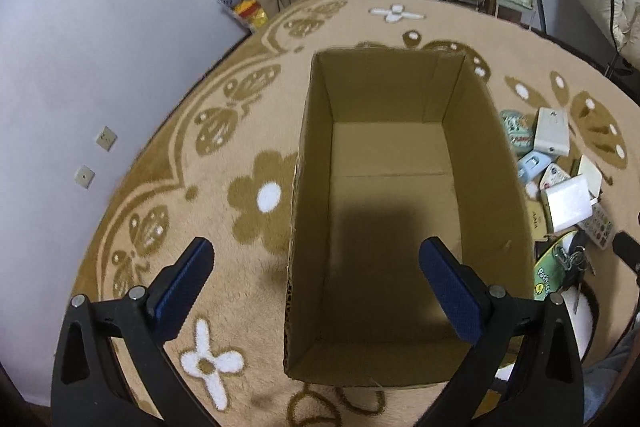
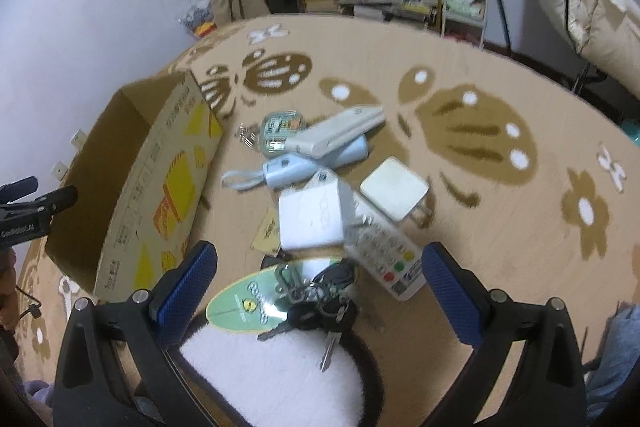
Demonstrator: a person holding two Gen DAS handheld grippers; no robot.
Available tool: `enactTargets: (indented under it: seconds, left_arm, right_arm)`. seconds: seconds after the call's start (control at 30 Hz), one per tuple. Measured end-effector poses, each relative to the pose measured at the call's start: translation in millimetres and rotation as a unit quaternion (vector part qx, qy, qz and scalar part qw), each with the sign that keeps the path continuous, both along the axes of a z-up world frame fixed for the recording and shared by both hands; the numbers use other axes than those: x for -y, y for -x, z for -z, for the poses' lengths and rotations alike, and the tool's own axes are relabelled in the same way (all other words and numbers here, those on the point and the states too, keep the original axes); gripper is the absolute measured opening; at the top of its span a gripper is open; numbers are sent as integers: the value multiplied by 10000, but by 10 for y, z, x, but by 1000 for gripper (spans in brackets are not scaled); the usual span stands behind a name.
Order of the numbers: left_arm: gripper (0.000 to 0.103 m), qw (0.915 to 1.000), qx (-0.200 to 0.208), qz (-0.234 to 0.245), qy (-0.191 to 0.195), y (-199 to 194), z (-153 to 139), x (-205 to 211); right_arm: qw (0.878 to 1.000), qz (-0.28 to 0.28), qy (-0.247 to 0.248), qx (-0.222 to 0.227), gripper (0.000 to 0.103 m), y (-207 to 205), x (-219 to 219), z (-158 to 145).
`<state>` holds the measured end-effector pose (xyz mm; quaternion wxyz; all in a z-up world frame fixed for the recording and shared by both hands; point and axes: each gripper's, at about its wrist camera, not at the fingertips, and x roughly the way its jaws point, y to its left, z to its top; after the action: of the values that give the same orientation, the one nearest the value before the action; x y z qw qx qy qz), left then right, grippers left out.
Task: Organize rigid objects
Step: 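Reach the right tool down to the key bunch and close on it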
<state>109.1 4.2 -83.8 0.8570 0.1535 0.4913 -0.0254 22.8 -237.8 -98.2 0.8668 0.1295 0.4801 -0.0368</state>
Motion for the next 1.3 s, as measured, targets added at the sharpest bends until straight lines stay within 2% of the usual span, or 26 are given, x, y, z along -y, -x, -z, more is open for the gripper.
enactTargets:
  seconds: [0.03, 0.1, 0.13, 0.2, 0.23, 0.33, 0.4, 0.43, 0.5, 0.57, 0.67, 0.8, 1.03, 1.3]
  left_arm:
    - [96, 9999, -116, -56, -53, -20, 52, -13]
    - [90, 9996, -233, -101, -86, -32, 100, -54]
    - [89, 9994, -308, -98, -83, -42, 125, -67]
    - [77, 9990, -403, -112, -128, -52, 155, -76]
    - [76, 9986, -473, -147, -169, -63, 180, -88]
    - [63, 9983, -418, -354, -173, -71, 185, -139]
    - [41, 9982, -470, -382, 21, -79, 191, -157]
    - [37, 9976, -553, -406, 128, -92, 215, -165]
    - [28, 9962, -711, -465, 191, -111, 289, -161]
    - [26, 9960, -736, -505, -58, -107, 346, -128]
    - [19, 9955, -775, -524, -135, -98, 363, -146]
    - [17, 9916, -968, -827, 238, -135, 377, -295]
    - [13, 9929, -950, -710, 129, -120, 382, -262]
    - [13, 9940, -886, -640, -1, -128, 383, -245]
  right_arm:
    - [10000, -55, -61, -54, 103, -10, -10, 28]
    - [9993, -120, -273, -205, 91, -17, -12, 94]
    - [9988, -147, -376, -281, 91, -21, -13, 122]
    - [9982, -141, -445, -389, 91, -23, -19, 176]
    - [9977, -147, -473, -469, 90, -26, -20, 209]
    - [9957, -149, -592, -691, 86, -39, -11, 321]
    - [9945, -123, -642, -818, 85, -48, -9, 381]
    - [9938, -127, -635, -902, 85, -62, -12, 420]
    - [9932, -158, -606, -984, 76, -71, -23, 463]
    - [9919, -189, -622, -1095, 69, -80, -29, 518]
    - [9893, -210, -765, -1225, 52, -103, -25, 593]
    - [9891, -208, -652, -1304, 51, -163, -45, 677]
    - [9898, -24, -615, -1284, 51, -286, -31, 737]
    - [9919, -158, -43, -1257, 51, -374, -197, 773]
